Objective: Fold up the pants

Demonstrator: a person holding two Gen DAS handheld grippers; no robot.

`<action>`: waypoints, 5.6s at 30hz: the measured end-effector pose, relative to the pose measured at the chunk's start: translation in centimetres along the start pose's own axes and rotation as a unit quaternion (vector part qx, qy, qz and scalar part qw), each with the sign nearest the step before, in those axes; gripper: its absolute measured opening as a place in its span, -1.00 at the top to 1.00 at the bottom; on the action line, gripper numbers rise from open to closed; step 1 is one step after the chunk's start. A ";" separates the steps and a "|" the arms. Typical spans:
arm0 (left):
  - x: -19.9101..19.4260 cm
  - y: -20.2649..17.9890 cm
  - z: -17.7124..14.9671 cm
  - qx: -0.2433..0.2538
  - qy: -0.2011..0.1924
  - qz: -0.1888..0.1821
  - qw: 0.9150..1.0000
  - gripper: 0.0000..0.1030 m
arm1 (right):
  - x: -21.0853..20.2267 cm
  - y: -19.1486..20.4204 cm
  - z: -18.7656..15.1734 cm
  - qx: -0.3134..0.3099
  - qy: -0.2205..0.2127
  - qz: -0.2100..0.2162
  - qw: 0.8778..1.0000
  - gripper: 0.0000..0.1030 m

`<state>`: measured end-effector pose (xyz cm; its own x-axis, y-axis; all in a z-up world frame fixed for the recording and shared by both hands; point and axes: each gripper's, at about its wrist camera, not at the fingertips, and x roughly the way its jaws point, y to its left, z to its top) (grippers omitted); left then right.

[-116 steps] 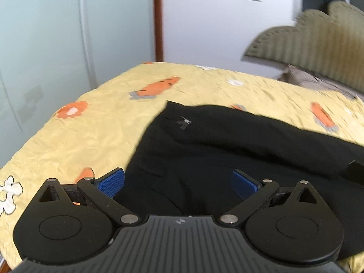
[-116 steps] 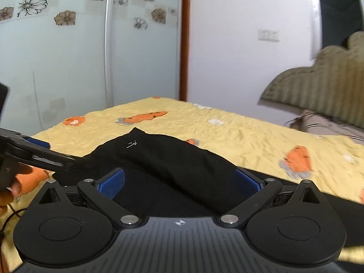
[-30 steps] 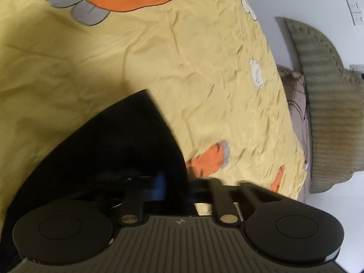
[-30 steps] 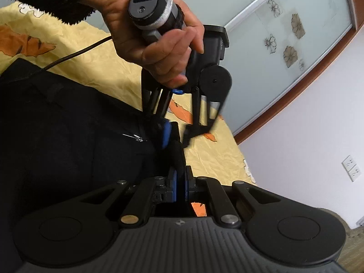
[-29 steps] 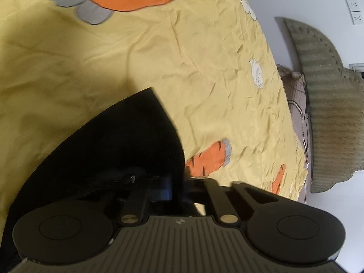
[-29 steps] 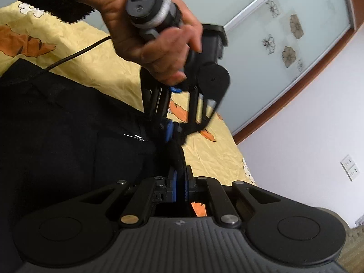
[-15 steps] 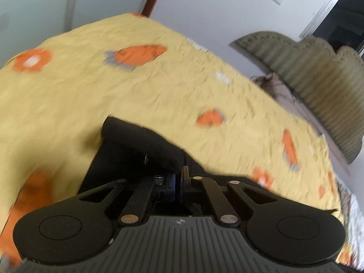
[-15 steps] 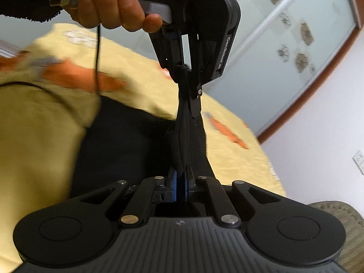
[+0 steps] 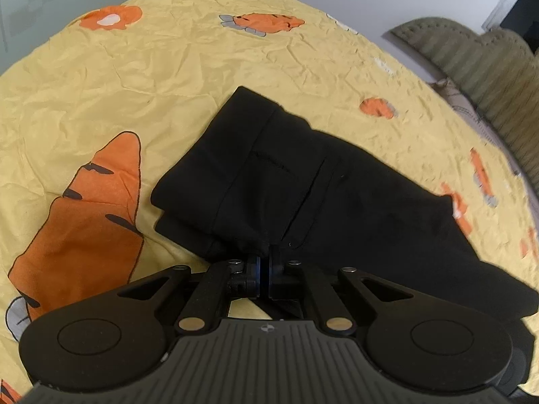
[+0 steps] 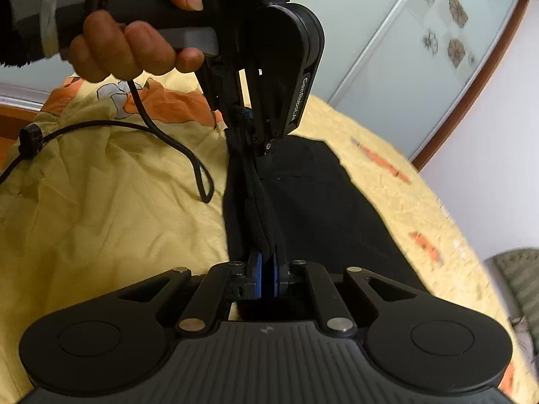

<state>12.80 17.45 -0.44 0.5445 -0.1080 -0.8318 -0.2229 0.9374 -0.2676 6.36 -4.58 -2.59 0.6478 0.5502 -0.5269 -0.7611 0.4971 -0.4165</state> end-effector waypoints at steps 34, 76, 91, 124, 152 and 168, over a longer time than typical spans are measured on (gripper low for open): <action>1.3 -21.1 -13.9 0.665 -0.139 -0.123 0.724 -0.22 | -18.3 -13.3 -26.6 0.769 -0.088 -0.197 0.602 0.67; -1.9 -26.9 -14.2 0.610 -0.073 -0.286 0.735 -0.16 | -26.8 -9.1 -29.8 0.798 -0.106 -0.295 0.515 -0.31; 4.0 -33.2 -20.0 0.599 0.014 -0.322 0.733 -0.37 | -23.2 -20.4 -31.4 0.794 -0.095 -0.258 0.542 -0.32; 4.6 -35.3 -19.1 0.531 0.022 -0.329 0.781 -0.26 | -19.0 -22.5 -36.0 0.813 -0.093 -0.262 0.512 0.85; 3.7 -36.2 -21.4 0.561 0.007 -0.349 0.751 0.91 | -34.1 -4.2 -36.5 0.806 -0.137 -0.429 0.384 0.89; 3.8 -36.3 -21.4 0.556 0.013 -0.344 0.757 0.68 | -31.5 -5.7 -39.3 0.852 -0.151 -0.355 0.354 0.76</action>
<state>5.70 -24.10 -4.32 0.2036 -0.6897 -0.6949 0.9315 0.3549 -0.0792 -10.97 -51.06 -12.74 0.8256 -0.2014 -0.5271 0.5553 0.1240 0.8224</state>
